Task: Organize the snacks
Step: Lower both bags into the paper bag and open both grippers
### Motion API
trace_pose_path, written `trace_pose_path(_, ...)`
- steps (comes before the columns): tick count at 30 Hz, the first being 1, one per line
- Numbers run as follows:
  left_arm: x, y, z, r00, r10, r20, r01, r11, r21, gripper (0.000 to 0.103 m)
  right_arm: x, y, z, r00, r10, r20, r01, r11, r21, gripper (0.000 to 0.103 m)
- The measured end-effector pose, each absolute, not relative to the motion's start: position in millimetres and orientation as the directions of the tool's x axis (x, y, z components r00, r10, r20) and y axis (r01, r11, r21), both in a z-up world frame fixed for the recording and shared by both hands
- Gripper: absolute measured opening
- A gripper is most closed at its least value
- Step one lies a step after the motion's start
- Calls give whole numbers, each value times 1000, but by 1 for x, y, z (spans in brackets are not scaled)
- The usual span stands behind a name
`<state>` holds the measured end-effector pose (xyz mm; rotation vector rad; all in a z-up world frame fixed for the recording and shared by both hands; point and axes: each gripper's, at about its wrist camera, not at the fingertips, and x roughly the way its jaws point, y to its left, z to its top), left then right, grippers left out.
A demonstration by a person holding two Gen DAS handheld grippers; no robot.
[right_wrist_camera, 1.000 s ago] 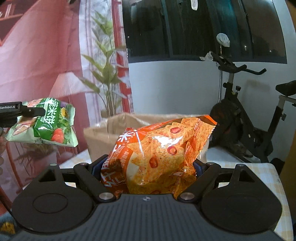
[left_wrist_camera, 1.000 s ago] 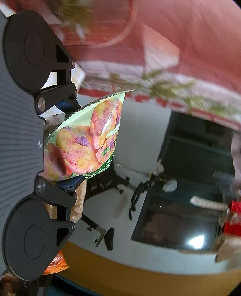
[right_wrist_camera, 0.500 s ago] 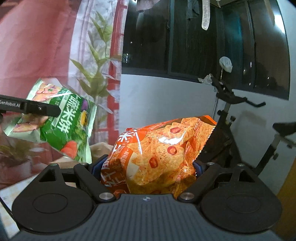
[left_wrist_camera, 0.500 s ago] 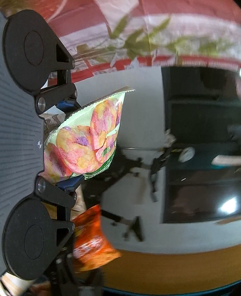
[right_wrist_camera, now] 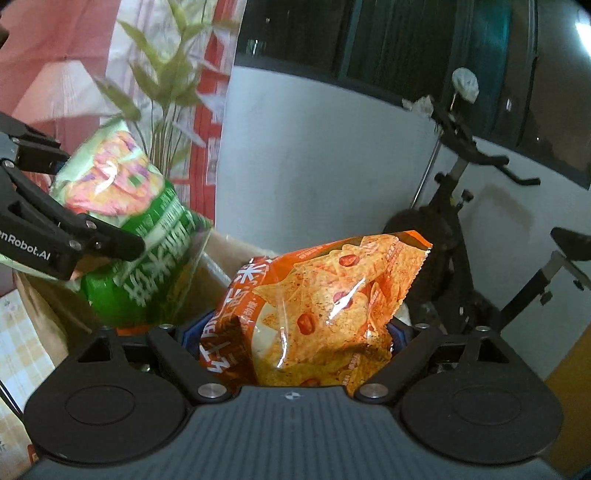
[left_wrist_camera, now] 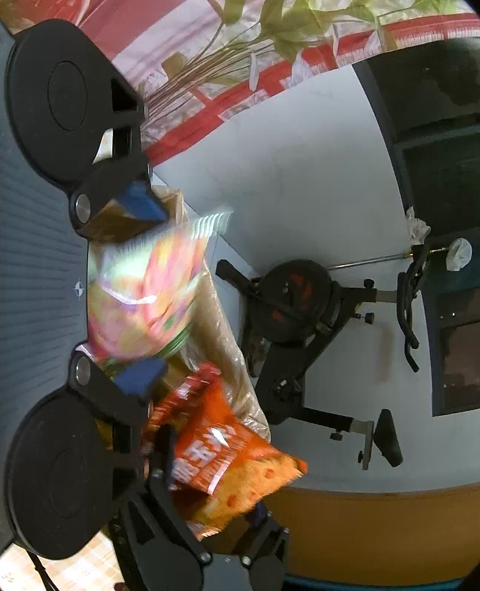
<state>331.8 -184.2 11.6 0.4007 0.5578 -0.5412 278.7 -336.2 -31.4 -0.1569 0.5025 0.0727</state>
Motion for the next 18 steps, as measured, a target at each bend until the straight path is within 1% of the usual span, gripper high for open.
trace_pose_path(1, 336, -181, 12, 720, -374, -585, 576, 793, 201, 93, 280, -336, -34, 870, 35, -492, -112, 986, -126, 94)
trace_pose_path(2, 337, -179, 11, 720, -378, -582, 573, 797, 190, 93, 282, -335, -34, 866, 35, -498, -111, 986, -125, 97)
trace_pose_path(3, 339, -176, 11, 718, -382, -583, 570, 803, 176, 93, 283, -335, -36, 863, 39, -504, -116, 986, -121, 98)
trace_pose_path(8, 339, -164, 11, 732, -384, -563, 535, 836, 126, 93, 281, -337, -36, 855, 49, -517, -118, 988, -102, 98)
trace_pose_path(12, 334, -154, 15, 754, -378, -537, 499, 862, 95, 92, 279, -345, -31, 858, 56, -510, -95, 994, -49, 99)
trace_pose_path(16, 323, -153, 21, 773, -384, -505, 502, 857, 116, 84, 275, -355, -25, 866, 100, -490, -78, 995, 63, 100)
trace_pose_path(18, 320, -155, 22, 771, -390, -503, 504, 857, 108, 83, 276, -355, -22, 860, 121, -496, -91, 992, 86, 103)
